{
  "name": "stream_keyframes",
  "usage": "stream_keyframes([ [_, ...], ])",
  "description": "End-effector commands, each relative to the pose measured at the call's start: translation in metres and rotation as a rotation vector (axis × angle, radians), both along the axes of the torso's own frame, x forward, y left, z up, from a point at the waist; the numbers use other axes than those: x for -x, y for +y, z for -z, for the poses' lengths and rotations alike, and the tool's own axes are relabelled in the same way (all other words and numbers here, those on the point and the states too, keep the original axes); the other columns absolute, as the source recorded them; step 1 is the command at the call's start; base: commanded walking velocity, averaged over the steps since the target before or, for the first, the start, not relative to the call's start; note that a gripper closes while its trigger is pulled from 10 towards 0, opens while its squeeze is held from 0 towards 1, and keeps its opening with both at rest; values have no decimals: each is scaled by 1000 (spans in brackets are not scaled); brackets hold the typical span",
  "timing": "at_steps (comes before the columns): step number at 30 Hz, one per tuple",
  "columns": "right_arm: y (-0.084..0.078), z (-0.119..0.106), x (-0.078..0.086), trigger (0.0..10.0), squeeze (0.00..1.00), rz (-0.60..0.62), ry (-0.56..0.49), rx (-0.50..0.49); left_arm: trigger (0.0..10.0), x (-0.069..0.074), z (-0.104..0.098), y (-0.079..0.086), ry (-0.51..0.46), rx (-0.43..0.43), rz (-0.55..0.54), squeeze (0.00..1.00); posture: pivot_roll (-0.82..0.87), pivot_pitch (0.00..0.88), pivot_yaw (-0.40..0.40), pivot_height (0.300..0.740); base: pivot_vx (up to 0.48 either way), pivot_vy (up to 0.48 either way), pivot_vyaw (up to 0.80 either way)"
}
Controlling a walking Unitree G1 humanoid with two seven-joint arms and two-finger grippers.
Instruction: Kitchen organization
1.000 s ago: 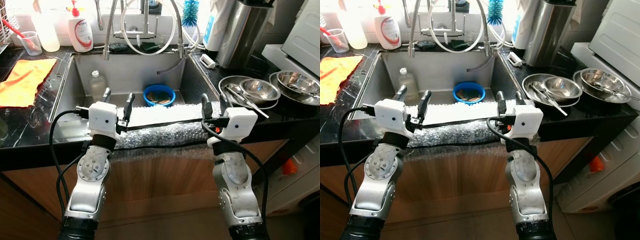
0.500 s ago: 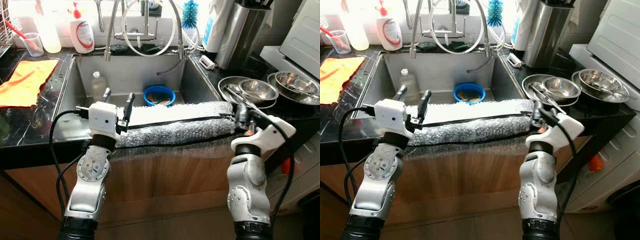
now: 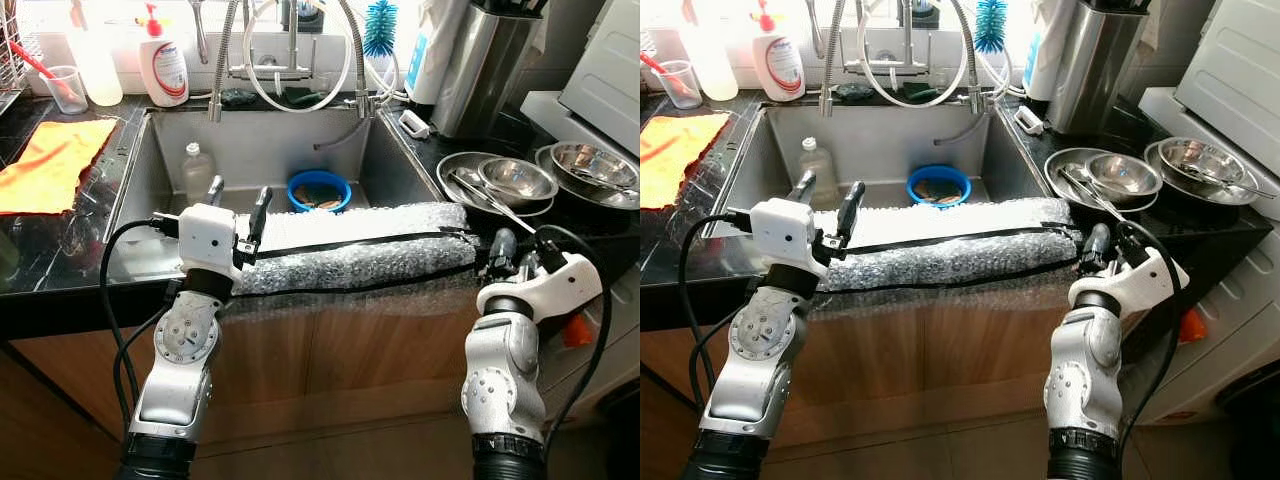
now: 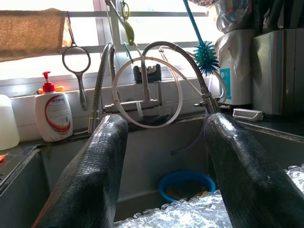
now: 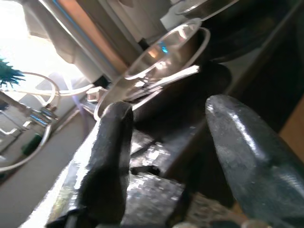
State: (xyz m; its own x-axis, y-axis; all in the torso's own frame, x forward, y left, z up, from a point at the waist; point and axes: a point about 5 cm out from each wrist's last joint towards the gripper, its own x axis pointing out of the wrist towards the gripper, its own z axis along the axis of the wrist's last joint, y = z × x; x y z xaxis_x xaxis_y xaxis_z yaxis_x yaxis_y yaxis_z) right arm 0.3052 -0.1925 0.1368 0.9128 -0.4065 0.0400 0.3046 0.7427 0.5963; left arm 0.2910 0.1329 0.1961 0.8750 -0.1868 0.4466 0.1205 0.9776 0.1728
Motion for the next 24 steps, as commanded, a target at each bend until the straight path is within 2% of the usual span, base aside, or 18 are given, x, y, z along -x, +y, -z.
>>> stream_keyframes([
  [1, -4, -1, -4, 10000, 910, 10, 5, 1, 10000, 0, -2, -2, -6, 1, 15, 0, 20, 0, -68, 740, 0, 0, 0],
  [2, -10, -4, -7, 10000, 0, 25, 1, 5, 10000, -1, -3, -3, -7, 3, 17, 0, 20, 0, -71, 740, 0, 0, 0],
  [13, -21, -7, -13, 10000, 0, 56, -4, -18, 10000, -2, -2, -1, -2, 3, 8, 0, 24, 0, -71, 740, 0, 0, 0],
  [24, -25, -8, -17, 10000, 0, 69, -10, -36, 10000, -3, -3, 0, -2, -1, 4, 0, 24, 0, -63, 740, 0, 0, 0],
])
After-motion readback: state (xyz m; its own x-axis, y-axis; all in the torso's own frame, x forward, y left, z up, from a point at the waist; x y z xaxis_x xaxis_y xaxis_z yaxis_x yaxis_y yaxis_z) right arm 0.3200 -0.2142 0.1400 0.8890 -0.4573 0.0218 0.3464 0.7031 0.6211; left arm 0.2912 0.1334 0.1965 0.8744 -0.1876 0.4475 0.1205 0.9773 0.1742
